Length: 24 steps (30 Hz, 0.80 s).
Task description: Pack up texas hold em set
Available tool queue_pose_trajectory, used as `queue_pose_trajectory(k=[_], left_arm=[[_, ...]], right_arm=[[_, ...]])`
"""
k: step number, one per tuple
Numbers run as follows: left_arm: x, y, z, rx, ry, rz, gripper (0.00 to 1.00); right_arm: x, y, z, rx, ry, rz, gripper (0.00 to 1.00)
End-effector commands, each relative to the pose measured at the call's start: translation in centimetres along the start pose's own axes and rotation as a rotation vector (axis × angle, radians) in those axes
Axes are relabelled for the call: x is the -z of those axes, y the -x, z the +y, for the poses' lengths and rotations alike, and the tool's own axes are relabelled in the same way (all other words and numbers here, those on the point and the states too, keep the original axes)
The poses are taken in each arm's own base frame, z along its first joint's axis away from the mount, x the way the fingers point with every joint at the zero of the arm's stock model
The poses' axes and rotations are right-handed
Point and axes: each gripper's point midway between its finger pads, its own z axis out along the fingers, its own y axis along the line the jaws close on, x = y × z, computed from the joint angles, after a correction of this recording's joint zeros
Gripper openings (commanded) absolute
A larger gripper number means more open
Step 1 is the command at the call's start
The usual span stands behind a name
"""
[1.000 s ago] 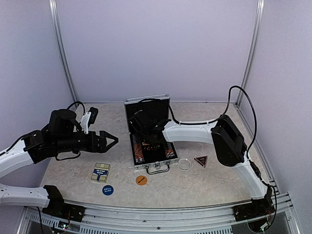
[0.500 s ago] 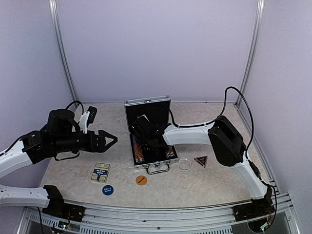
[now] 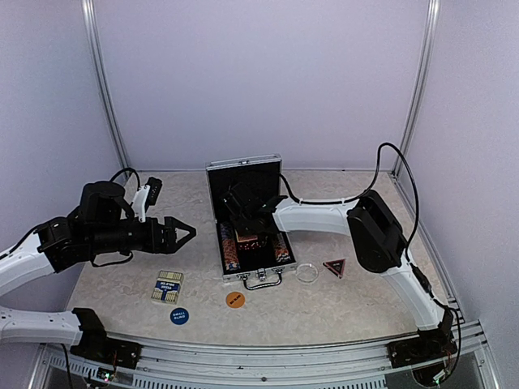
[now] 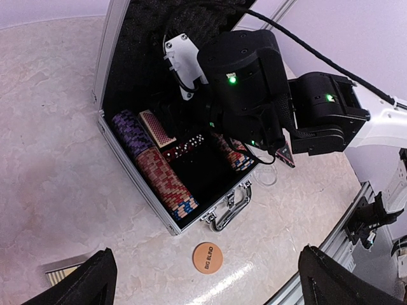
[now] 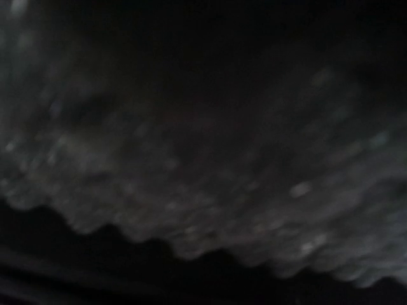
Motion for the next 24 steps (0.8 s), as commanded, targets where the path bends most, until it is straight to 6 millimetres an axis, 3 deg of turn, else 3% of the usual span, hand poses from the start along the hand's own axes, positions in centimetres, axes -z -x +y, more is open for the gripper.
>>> queue_pose_trajectory(k=[1, 9, 17, 24], left_arm=[[0.1, 0.4, 0.2, -0.005, 0.01, -0.021, 0.99], [-0.3, 0.6, 0.0, -0.009, 0.0, -0.02, 0.99], [-0.5, 0.6, 0.0, -0.003, -0.001, -0.022, 0.99], [-1.2, 0.9, -0.2, -0.005, -0.005, -0.018, 0.99]], right_arm=[[-1.0, -5.4, 0.9, 0.007, 0.114, 0.187, 0.58], [0.9, -6.0, 0.4, 0.027, 0.101, 0.209, 0.59], [5.6, -1.9, -1.7, 0.003, 0.093, 0.078, 0.62], [7.1, -1.7, -2.1, 0.02, 0.091, 0.074, 0.62]])
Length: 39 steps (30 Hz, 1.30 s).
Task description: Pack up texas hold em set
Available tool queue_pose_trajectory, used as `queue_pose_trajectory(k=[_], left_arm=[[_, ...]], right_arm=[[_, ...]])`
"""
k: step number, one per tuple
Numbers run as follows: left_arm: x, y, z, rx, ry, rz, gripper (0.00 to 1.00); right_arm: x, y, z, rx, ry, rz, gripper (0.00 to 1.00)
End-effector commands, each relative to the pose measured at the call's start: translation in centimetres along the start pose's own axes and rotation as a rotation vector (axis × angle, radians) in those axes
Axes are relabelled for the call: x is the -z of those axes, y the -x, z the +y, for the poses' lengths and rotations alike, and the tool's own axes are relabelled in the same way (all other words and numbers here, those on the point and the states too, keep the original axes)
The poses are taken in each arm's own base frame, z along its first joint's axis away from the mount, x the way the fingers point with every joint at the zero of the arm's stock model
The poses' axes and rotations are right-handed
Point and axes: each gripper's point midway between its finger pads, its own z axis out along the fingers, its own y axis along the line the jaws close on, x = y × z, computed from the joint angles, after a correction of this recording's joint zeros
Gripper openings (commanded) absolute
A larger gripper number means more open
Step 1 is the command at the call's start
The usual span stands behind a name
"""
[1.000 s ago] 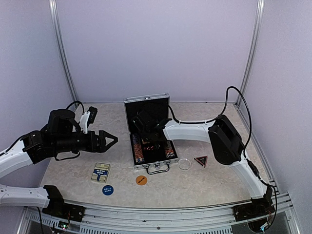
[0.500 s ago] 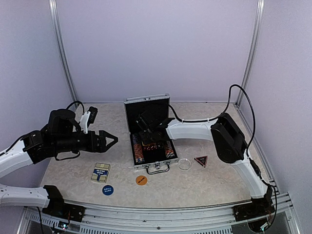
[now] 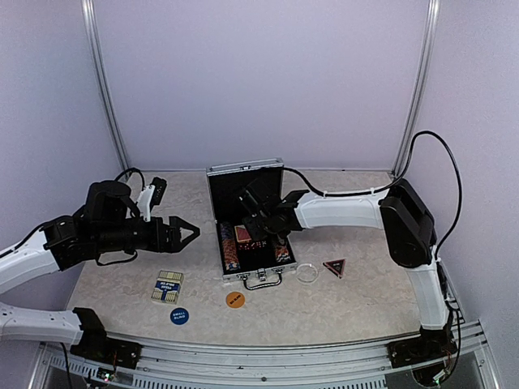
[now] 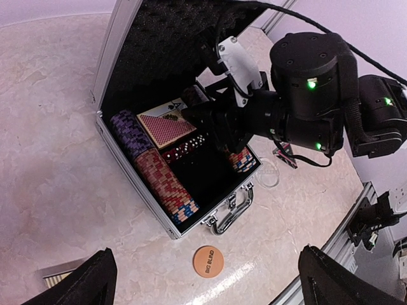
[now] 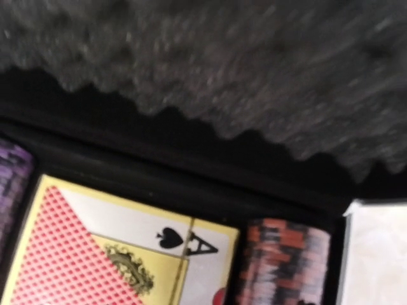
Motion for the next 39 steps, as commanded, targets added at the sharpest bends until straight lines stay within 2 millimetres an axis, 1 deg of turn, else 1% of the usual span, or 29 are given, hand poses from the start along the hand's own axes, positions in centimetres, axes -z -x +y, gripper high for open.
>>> queue_pose_trajectory(k=[1, 5, 8, 13, 16, 18, 20, 22, 24, 25, 27, 29, 30, 32, 34, 36, 38, 39], left_arm=[[-0.3, 1.0, -0.3, -0.006, -0.006, -0.023, 0.99], [-0.3, 1.2, -0.3, -0.008, -0.001, -0.026, 0.99], [-0.2, 1.2, -0.1, -0.01, 0.012, -0.023, 0.99], [0.2, 1.2, 0.8, -0.006, 0.064, -0.024, 0.99], [0.8, 1.5, 1.7, 0.008, 0.11, -0.034, 0.99], [1.2, 1.6, 2.6, 0.033, 0.14, -0.041, 0.99], [1.4, 1.1, 3.7, 0.061, 0.171, -0.024, 0.99], [1.0, -0.4, 4.7, 0.072, 0.194, 0.023, 0.99], [0.4, -2.3, 6.1, 0.085, 0.258, 0.089, 0.99], [-0.3, -3.4, 6.8, 0.1, 0.277, 0.128, 0.99], [-1.3, -5.0, 7.3, 0.1, 0.302, 0.186, 0.99], [-2.3, -6.1, 8.1, 0.105, 0.355, 0.237, 0.99], [-2.7, -6.5, 8.2, 0.109, 0.362, 0.259, 0.99], [-3.5, -8.1, 9.2, 0.121, 0.421, 0.321, 0.99], [-3.5, -9.3, 10.3, 0.136, 0.49, 0.364, 0.99], [-3.1, -10.2, 11.1, 0.144, 0.559, 0.407, 0.99], [-2.4, -10.3, 11.8, 0.127, 0.626, 0.422, 0.99], [-2.2, -10.4, 12.0, 0.127, 0.64, 0.43, 0.99]], right_arm=[[2.1, 0.4, -0.2, 0.02, -0.007, -0.01, 0.62], [3.5, 0.1, 0.3, 0.036, 0.004, -0.015, 0.62], [5.2, 0.2, 0.8, 0.049, 0.03, -0.02, 0.65], [8.4, -1.2, 3.3, 0.129, 0.094, -0.002, 0.76], [10.6, -2.5, 5.9, 0.211, 0.153, 0.03, 0.82], [11.8, -3.7, 7.3, 0.259, 0.176, 0.059, 0.84], [12.8, -4.6, 8.6, 0.279, 0.197, 0.077, 0.86], [13.9, -5.1, 9.1, 0.272, 0.214, 0.081, 0.87], [15.2, -4.9, 8.7, 0.239, 0.229, 0.069, 0.88], [15.8, -4.8, 8.3, 0.222, 0.239, 0.059, 0.88], [17.4, -4.1, 7.4, 0.185, 0.255, 0.025, 0.88], [19.0, -3.1, 6.2, 0.152, 0.255, -0.008, 0.88], [19.9, -2.6, 5.4, 0.137, 0.251, -0.027, 0.88], [21.6, -1.8, 4.0, 0.11, 0.246, -0.06, 0.89], [23.1, -1.2, 2.6, 0.085, 0.247, -0.093, 0.91], [24.4, -1.0, 1.6, 0.061, 0.261, -0.121, 0.94], [25.4, -1.0, 1.0, 0.039, 0.289, -0.147, 0.99], [25.9, -1.0, 0.8, 0.029, 0.304, -0.162, 1.0]])
